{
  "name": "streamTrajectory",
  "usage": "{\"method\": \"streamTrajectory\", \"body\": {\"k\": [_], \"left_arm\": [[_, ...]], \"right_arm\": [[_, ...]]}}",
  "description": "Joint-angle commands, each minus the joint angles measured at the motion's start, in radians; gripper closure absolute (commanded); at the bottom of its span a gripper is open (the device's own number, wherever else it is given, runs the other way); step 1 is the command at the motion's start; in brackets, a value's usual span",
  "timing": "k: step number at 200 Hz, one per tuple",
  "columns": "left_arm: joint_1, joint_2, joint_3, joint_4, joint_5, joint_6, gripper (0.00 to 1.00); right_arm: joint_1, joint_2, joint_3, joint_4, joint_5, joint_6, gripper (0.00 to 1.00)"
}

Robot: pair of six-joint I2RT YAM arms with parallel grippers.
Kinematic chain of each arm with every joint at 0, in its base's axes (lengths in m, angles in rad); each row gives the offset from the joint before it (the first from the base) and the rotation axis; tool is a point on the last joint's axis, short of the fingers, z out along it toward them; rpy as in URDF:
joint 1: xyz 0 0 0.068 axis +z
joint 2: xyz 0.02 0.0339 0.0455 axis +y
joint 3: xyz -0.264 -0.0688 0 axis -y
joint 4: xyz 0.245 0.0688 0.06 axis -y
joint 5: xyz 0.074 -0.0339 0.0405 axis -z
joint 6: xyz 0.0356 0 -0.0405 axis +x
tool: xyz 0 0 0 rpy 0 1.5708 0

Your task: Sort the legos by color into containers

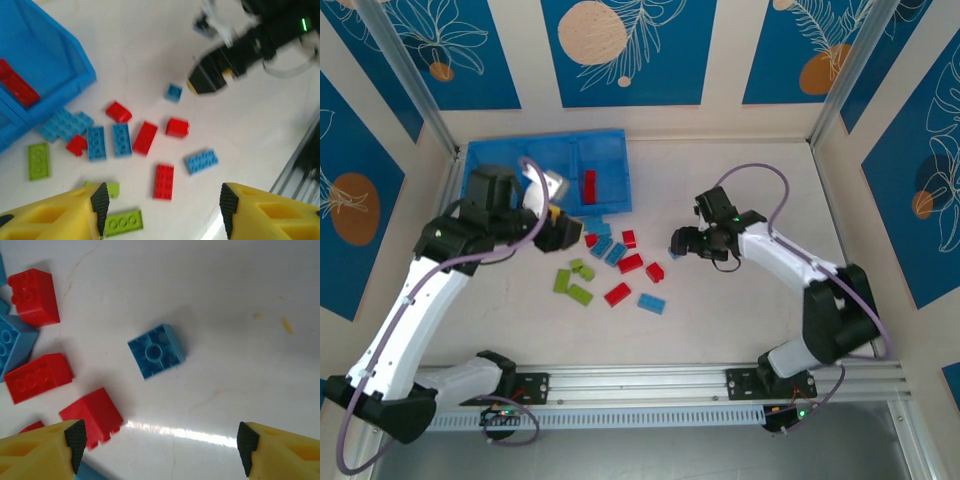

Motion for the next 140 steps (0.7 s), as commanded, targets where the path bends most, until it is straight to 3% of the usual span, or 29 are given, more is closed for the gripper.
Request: {"method": "streamTrajectory", "body": {"k": [1, 25, 64, 117, 140], "left_arm": [[-0.007, -0.047, -0.111, 0.058, 0.039, 0.113, 0.34], [-0.007, -0.071, -0.156, 0.076, -0.027, 0.110, 0.21], [-0.006, -0.086, -0.185, 0.105, -0.065, 0.105, 0.08], [-0.004, -0.113, -0.208, 0.131, -0.146, 0.096, 0.03], [-0.006, -0.122, -0.218, 0.140, -0.207, 0.089, 0.02]], "right_arm": [[0.004, 0.097, 0.092, 0.017, -0.054, -0.088, 0.22], [0.009, 0.196, 0.140, 0.012, -0.017, -0.120, 0.27], [0.018, 0.269, 0.163, 0.004, 0.009, -0.133, 0.48], [0.035, 0.243, 0.144, 0.024, 0.037, -0.135, 0.67], [0.045, 0.155, 0.131, 0.048, 0.025, -0.116, 0.68]]}}
